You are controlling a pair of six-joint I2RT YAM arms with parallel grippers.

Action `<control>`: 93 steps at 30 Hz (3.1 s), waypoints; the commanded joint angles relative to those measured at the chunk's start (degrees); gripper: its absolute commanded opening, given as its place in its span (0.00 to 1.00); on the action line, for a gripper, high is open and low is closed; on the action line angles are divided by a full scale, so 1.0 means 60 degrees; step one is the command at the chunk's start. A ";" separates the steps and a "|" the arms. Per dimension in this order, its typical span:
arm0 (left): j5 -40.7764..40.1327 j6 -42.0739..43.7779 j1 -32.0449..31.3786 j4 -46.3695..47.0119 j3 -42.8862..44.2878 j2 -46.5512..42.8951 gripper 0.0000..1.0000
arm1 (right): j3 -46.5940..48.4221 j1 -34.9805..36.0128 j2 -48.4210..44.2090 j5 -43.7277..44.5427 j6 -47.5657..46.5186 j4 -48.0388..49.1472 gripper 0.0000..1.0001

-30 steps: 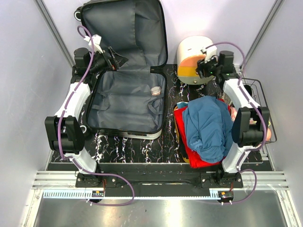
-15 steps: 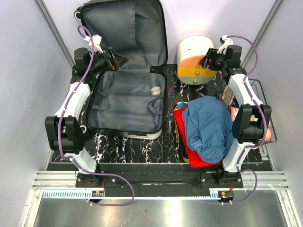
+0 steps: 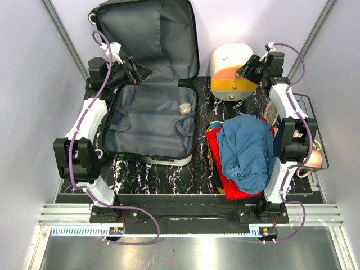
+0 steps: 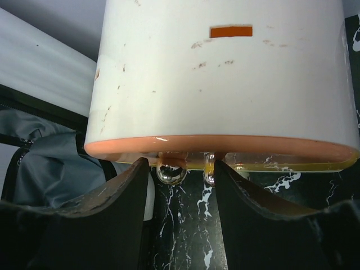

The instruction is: Open, take out, and arrange the luggage

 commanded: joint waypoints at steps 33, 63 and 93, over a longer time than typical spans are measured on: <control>0.0066 0.0314 0.0049 0.0274 -0.0114 -0.0232 0.99 | -0.0247 0.0044 -0.0607 -0.1036 0.1228 -0.0351 0.10; -0.1105 0.7271 -0.2983 -0.4428 0.4148 0.5099 0.91 | -0.1802 0.0030 -0.3185 -0.1066 -0.1890 -0.0425 0.88; -0.5603 1.1638 -0.4580 -0.2904 0.3431 0.6053 0.41 | -0.1347 0.0015 -0.3391 -0.0963 -0.2800 -0.0732 0.89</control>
